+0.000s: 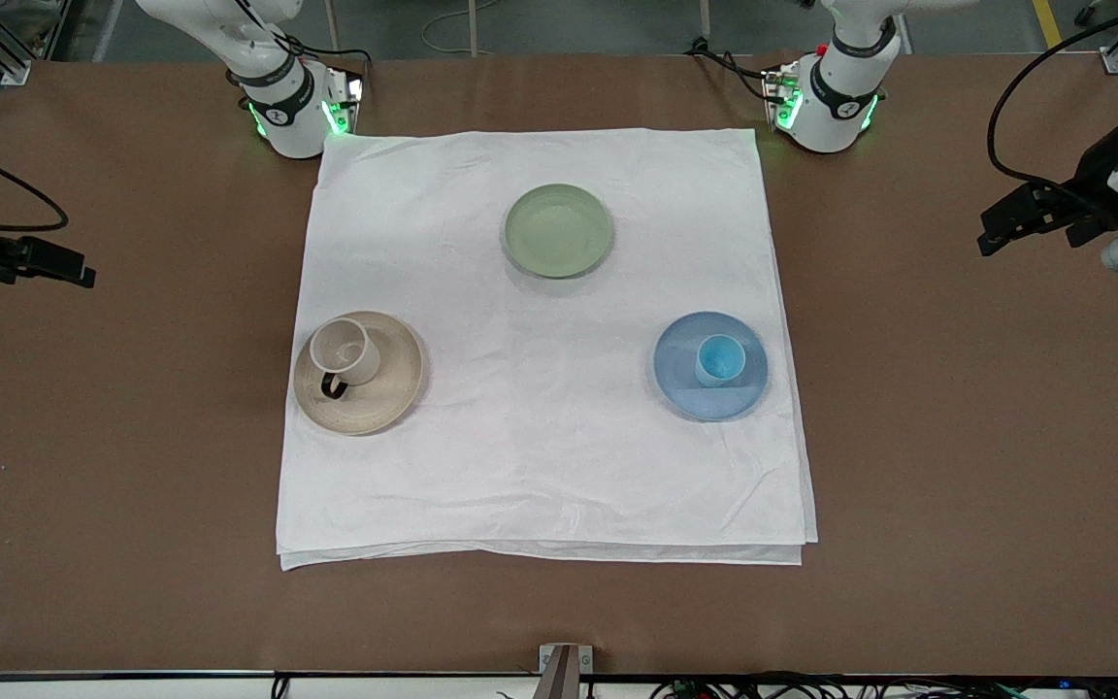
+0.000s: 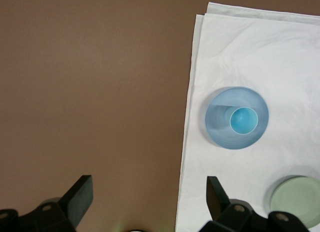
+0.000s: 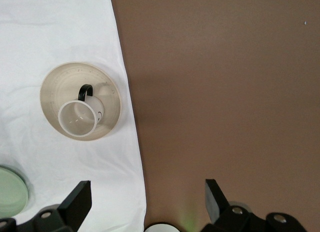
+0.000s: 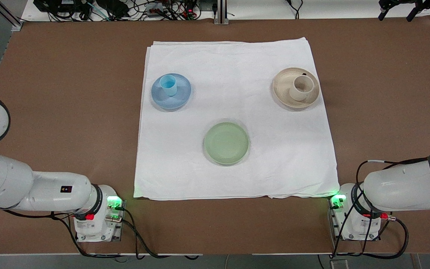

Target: Place blue cup in blue plate and white mug in gray plate

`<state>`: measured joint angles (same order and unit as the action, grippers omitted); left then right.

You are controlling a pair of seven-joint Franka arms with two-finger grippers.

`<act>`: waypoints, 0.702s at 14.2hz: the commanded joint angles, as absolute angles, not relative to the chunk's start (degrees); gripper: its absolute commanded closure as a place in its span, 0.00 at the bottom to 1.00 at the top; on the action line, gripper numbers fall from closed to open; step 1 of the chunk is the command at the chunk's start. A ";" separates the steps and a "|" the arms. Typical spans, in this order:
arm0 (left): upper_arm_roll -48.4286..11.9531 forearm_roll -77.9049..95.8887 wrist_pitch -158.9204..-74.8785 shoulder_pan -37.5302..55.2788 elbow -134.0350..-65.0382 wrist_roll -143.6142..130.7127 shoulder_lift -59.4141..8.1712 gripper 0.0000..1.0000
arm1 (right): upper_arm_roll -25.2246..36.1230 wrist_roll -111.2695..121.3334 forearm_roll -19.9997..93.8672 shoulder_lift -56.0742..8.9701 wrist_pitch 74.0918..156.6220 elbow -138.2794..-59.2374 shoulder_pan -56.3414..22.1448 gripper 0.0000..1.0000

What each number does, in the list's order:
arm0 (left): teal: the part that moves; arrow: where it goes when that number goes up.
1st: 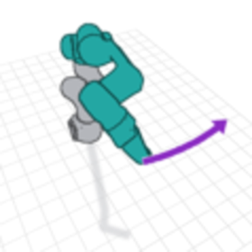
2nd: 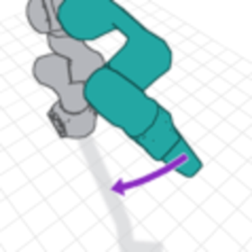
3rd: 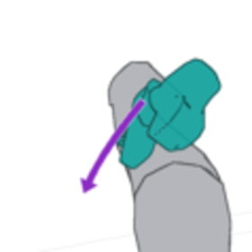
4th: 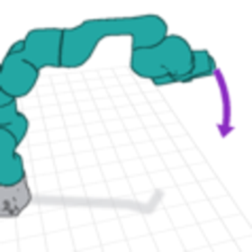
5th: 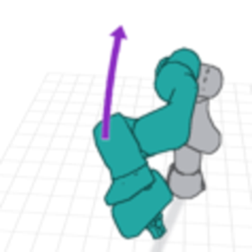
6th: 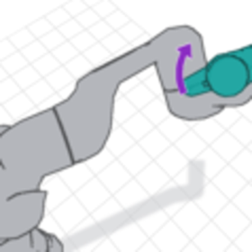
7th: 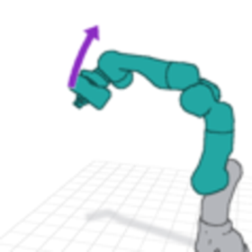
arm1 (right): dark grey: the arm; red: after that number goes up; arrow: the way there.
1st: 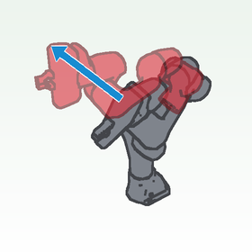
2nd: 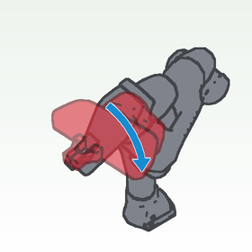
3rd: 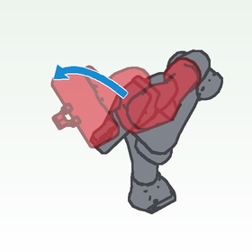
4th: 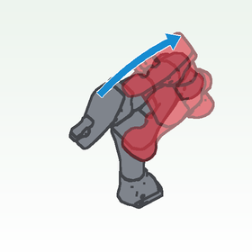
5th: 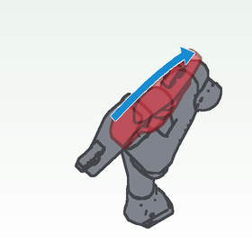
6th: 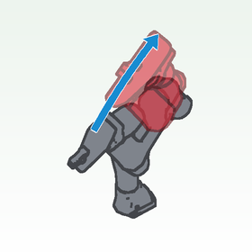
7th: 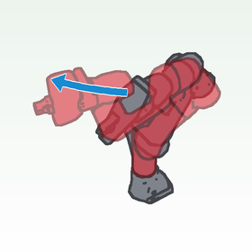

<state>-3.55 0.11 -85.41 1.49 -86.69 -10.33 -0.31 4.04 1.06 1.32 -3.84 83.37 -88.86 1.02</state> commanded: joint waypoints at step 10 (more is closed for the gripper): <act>-3.60 1.23 -85.43 1.41 -85.08 -9.76 0.09 0.00 | 3.87 3.42 0.35 6.33 84.38 -92.91 1.32 0.00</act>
<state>-3.62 0.15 -85.54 1.61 -86.16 -10.33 -0.04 3.93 1.57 1.25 5.56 85.04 -94.08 1.02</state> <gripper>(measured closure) 0.000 0.000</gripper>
